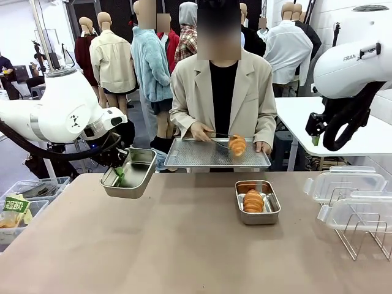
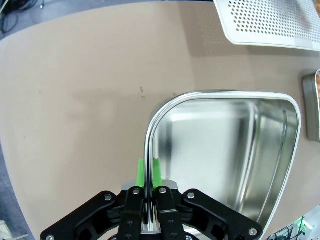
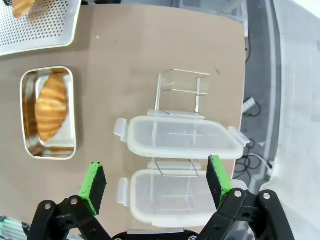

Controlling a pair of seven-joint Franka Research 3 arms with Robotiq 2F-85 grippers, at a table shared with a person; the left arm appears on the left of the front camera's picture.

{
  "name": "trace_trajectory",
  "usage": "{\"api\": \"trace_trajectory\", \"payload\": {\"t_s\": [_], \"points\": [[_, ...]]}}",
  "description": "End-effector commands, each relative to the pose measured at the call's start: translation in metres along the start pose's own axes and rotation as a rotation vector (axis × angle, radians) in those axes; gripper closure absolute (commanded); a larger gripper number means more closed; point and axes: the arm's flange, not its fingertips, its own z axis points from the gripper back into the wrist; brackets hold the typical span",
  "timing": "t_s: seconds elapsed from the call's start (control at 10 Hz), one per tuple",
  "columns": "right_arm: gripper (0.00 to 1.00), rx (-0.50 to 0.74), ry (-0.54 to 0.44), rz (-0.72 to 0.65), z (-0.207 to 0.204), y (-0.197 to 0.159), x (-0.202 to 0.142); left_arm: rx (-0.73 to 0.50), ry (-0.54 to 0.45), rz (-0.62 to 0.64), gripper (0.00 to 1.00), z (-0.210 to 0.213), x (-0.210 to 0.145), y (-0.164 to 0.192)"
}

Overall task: Place the bread in airtight containers.
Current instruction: Once an object is inside an Airtight Container , place the container in the center of the table.

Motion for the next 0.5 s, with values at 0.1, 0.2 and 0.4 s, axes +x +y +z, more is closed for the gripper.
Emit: {"api": "trace_trajectory", "payload": {"t_s": [0.1,0.2,0.4], "points": [[0.00,-0.006,0.011,-0.012,0.0004,0.0057,0.0050,0.008,-0.007,-0.007,1.00,0.0031,0.0005,0.0011],[0.00,-0.006,0.011,-0.012,0.0004,0.0057,0.0050,0.008,-0.007,-0.007,1.00,0.0031,0.0005,0.0011],[0.00,-0.006,0.011,-0.012,0.0004,0.0057,0.0050,0.008,-0.007,-0.007,1.00,0.0031,0.0005,0.0011]]}}
